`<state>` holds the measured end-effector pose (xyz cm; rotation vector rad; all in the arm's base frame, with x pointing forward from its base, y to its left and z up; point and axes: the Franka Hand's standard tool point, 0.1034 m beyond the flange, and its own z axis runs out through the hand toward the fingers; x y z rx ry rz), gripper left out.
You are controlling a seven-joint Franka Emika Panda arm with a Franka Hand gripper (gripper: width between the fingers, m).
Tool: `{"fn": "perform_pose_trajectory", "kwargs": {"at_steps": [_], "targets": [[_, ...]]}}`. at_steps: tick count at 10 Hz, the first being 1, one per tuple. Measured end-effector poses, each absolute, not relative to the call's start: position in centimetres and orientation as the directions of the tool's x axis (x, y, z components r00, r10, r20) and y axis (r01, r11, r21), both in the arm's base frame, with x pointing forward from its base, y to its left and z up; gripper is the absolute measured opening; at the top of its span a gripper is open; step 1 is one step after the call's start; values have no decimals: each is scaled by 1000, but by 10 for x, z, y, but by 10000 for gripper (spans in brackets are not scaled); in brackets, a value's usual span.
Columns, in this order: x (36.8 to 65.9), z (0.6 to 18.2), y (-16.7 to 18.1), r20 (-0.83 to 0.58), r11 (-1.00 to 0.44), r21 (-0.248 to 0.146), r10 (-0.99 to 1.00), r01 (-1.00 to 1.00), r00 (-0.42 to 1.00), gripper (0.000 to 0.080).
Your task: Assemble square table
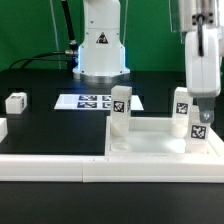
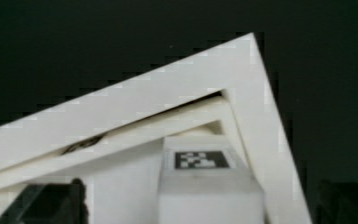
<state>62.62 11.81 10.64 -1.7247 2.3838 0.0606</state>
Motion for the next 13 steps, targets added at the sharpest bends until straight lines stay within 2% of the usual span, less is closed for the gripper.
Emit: {"fn": "perform_pose_trajectory", "kwargs": {"at_steps": [1,2,12,13], "targets": [[625,116,111,-186,299,-97,-943,-949,-278,649],[623,116,106,-183,303,-97,-942,-948,-282,649],[622,113,107,-178,292,-94,-946,-952,-272,649],[618,117,95,-164,150,-123,-978,-981,-129,649]]}}
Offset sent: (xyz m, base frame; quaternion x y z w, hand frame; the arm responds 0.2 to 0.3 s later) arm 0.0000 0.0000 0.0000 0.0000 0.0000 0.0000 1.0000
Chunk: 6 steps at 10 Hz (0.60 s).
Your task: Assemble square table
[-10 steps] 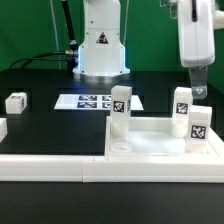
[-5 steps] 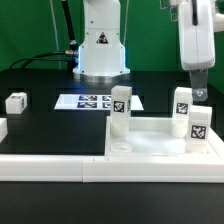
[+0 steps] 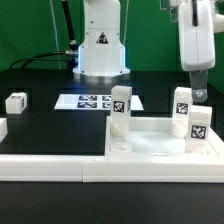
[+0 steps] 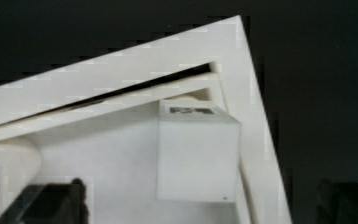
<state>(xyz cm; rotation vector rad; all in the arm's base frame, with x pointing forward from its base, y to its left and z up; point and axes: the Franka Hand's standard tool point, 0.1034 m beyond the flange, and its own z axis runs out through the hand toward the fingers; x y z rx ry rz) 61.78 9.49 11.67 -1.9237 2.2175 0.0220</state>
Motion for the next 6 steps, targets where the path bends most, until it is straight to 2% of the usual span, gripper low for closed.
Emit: {"fn": "perform_pose_trajectory", "kwargs": {"at_steps": [1,2,4,5,6], "targets": [[602,129,71,-160,74,-154,-986,-985,-49,649],[589,135,58,-146,-21,-165,-988,-986,46,649],[579,150,25,-87,-288,-215,-946,-933,312,649],[575,154,12,-50,-384,-231,-913,-894,405,649],[575,152,13,-29,-468,-231,-873,-853,487,649]]}}
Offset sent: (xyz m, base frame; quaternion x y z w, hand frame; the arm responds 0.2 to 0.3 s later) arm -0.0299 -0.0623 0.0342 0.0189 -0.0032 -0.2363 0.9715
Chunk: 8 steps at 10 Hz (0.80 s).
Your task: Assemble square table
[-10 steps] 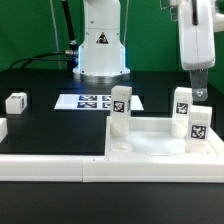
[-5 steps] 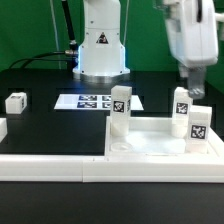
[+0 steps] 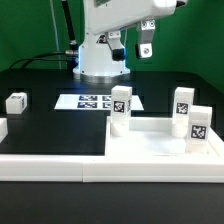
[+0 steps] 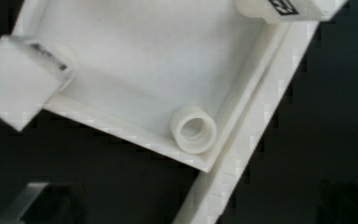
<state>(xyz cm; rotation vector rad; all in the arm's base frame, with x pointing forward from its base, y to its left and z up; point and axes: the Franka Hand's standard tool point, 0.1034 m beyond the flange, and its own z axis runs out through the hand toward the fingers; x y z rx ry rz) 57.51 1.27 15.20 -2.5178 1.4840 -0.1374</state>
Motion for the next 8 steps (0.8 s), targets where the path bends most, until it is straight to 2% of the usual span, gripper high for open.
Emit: {"fn": "perform_pose_trajectory", "kwargs": {"at_steps": [3,6,8], "targets": [[575,151,12,20,-642,-231,-755,-731,656,649],[573,150,8,95,-834,-215,-535,-508,839,649],[538,140,-33,164,-950,-157,-295,-270,941,649]]}}
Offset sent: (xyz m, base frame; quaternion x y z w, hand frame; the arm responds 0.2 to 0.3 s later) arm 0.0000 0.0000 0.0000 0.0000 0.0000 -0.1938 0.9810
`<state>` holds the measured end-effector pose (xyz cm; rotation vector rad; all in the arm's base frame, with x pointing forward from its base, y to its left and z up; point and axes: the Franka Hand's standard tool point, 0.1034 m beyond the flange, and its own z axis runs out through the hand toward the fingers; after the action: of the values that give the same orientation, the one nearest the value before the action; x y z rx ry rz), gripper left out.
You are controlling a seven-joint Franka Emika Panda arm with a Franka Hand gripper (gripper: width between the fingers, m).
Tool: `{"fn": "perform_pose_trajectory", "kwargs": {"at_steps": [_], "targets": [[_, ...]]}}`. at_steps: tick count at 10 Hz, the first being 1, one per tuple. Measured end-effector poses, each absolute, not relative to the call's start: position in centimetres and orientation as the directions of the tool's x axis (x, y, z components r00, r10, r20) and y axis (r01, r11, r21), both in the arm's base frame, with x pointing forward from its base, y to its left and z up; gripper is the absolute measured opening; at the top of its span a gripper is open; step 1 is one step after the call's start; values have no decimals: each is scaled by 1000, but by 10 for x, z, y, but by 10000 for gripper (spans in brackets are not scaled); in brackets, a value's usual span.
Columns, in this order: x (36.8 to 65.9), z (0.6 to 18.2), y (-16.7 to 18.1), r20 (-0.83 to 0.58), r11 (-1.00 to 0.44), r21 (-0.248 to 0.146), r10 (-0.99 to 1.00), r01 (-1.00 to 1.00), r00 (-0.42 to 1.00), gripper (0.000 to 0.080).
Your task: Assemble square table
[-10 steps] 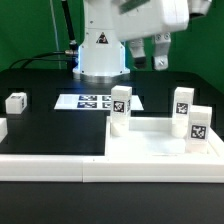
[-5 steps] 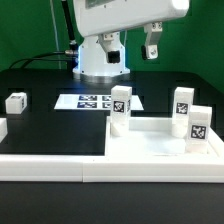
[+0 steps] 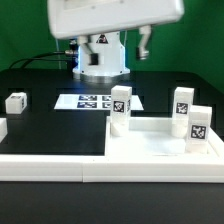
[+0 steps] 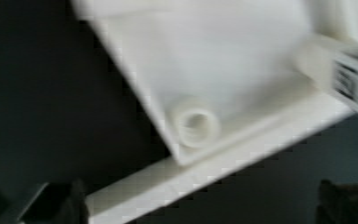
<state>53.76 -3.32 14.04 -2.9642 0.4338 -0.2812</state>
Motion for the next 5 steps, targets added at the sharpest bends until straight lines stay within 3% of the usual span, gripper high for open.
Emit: {"fn": "perform_pose_trajectory", "kwargs": {"at_steps": [2,3,4,5], "targets": [[504,127,-78,209,-995,-82,-68,-52,976,649],[475,117,-115,209,-992,-22,115,122,971,649],[464,115,-137,204,-988,-8,149,154,968,649],[457,114,-162,199,-957,34,288,287,937,649]]}}
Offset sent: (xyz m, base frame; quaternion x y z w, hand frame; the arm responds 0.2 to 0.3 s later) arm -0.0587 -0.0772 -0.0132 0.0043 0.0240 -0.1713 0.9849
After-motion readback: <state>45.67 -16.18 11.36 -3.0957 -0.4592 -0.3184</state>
